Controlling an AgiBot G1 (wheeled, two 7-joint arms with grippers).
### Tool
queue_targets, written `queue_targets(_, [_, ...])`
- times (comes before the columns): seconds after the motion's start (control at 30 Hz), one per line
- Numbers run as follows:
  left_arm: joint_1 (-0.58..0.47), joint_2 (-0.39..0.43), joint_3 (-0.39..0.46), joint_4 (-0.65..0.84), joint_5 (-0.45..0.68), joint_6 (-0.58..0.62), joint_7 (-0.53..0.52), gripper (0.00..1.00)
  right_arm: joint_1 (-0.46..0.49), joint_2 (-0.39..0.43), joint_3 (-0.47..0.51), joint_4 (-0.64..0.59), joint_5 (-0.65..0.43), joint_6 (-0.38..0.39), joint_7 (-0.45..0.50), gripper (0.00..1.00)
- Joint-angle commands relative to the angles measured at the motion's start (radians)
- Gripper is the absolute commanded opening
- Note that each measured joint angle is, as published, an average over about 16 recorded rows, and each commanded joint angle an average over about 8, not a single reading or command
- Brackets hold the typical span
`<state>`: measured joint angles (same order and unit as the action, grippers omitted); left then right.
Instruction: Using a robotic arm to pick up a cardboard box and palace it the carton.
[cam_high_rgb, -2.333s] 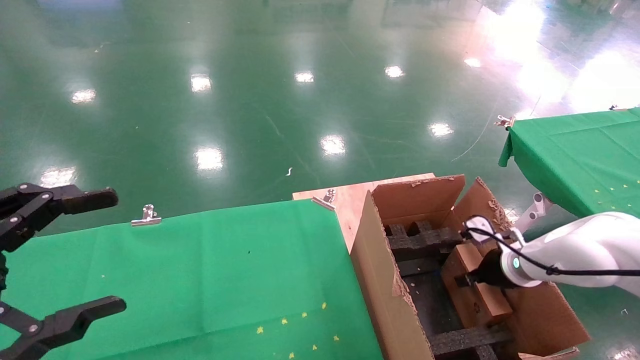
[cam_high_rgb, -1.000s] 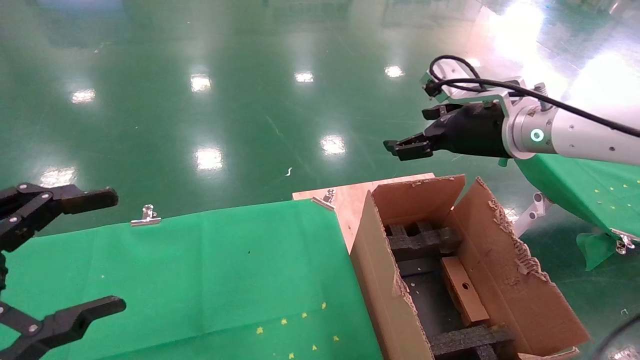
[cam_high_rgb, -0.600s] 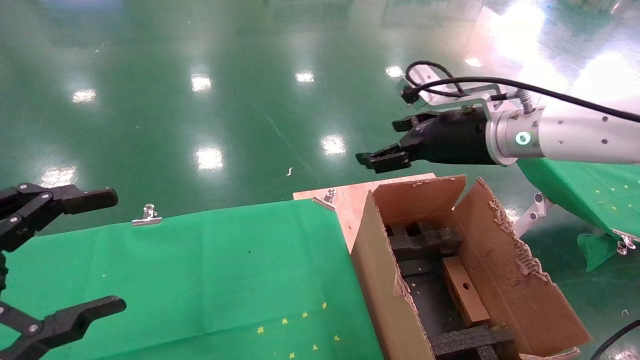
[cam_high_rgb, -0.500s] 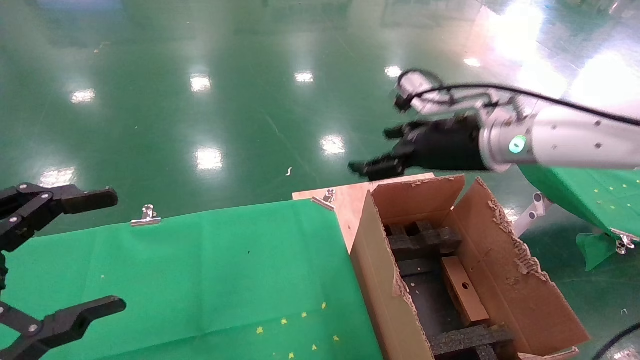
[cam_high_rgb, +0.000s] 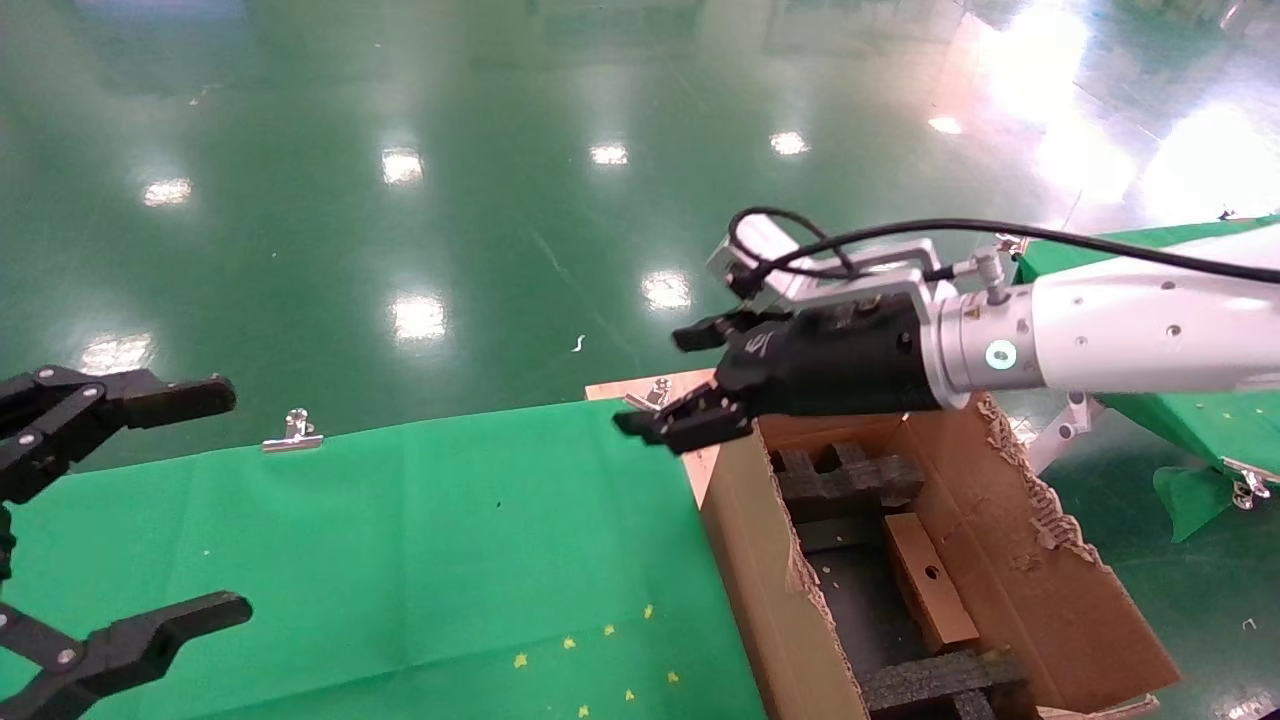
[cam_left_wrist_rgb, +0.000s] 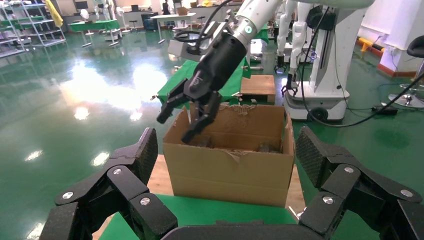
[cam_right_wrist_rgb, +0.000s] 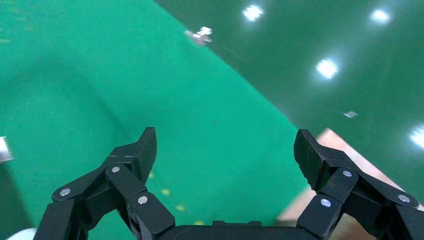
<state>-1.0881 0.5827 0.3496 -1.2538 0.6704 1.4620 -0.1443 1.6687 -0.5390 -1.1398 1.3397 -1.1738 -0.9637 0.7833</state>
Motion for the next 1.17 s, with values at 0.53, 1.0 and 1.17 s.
queue_targets(0.53, [0.0, 0.0, 0.0, 0.0, 0.0, 0.0, 0.0, 1.0, -0.307, -0.037, 0.444, -0.029, 0.229, -0.275, -0.308, 1.0])
queue_targets(1.0, [0.0, 0.0, 0.0, 0.0, 0.0, 0.0, 0.0, 1.0, -0.553, -0.067, 0.8, -0.052, 0.412, -0.495, -0.554, 1.0])
queue_targets(1.17, [0.0, 0.0, 0.0, 0.0, 0.0, 0.0, 0.0, 1.0, -0.602, -0.073, 0.873, -0.056, 0.449, -0.538, -0.602, 1.0])
